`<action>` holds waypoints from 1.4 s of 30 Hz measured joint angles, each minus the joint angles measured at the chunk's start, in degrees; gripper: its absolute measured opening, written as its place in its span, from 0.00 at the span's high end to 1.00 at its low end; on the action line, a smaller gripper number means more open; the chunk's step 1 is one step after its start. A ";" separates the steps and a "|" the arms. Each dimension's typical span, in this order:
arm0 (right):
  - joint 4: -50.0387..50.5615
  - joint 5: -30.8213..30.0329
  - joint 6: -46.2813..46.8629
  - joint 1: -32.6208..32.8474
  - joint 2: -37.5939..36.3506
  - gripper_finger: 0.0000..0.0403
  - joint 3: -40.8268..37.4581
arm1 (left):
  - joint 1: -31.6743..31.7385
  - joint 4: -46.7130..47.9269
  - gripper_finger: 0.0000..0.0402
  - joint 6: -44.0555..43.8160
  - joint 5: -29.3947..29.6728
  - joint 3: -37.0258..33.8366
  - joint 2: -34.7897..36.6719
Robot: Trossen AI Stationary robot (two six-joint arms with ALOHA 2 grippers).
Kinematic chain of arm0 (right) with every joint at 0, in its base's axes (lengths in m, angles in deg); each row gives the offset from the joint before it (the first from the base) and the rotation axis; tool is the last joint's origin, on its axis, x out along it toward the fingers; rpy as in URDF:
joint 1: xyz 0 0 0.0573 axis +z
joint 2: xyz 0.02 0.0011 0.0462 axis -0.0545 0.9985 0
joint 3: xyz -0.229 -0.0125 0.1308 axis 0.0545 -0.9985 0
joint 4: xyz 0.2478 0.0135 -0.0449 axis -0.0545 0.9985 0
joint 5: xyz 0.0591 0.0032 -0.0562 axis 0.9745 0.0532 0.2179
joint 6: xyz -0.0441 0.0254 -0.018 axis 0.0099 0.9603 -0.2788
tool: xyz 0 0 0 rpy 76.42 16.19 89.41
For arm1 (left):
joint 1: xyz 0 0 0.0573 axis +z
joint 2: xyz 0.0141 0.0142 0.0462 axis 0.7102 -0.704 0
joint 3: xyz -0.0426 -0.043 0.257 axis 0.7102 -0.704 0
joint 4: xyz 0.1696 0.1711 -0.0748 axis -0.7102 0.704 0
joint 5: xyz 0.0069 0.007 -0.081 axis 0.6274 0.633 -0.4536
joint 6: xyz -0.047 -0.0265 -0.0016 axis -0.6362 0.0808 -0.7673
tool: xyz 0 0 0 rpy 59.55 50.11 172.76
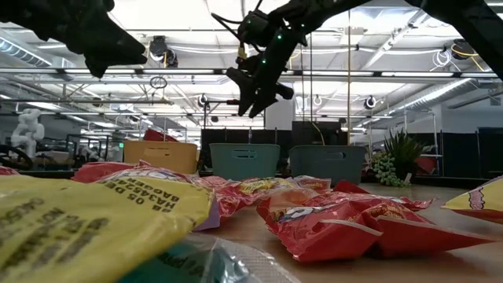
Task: Sort candy
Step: Put the yellow candy into the yellow bin
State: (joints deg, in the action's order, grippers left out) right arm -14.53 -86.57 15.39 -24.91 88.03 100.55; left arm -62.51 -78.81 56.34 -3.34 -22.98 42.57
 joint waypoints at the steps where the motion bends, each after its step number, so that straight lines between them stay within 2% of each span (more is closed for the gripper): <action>1: 0.04 0.00 0.00 0.00 0.00 0.57 0.00 | 0.00 -0.07 0.65 0.00 0.00 0.00 0.02; 7: -0.20 0.00 -0.57 0.11 -0.02 0.47 0.00 | 0.00 -0.11 0.65 0.00 0.00 0.00 0.02; 12: -0.01 0.35 -0.54 0.13 -0.07 0.42 0.00 | 0.00 -0.11 0.65 0.00 0.00 0.00 0.02; 20: 2.62 14.51 -1.35 1.03 -2.07 0.46 -0.02 | 0.02 -0.18 0.65 0.00 0.00 0.00 0.01; 26: 9.69 22.13 -7.51 5.81 -3.13 0.48 -0.02 | 0.02 -0.15 0.65 0.02 0.00 0.00 0.00; 29: 15.75 22.20 -8.43 9.16 -3.10 0.49 -0.06 | 0.00 -0.18 0.65 0.02 0.00 0.00 0.00; 34: 19.24 22.10 -7.96 15.07 -3.21 0.50 -2.65 | 0.00 -0.11 0.65 0.02 0.00 0.00 0.00; 42: 11.17 19.49 -1.72 23.12 -3.43 0.50 -12.67 | 0.00 -0.11 0.65 0.02 0.00 0.00 0.01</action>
State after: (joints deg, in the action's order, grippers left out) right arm -3.36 -67.08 13.66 -1.78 84.60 87.89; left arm -62.51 -78.92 56.37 -3.34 -22.98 42.59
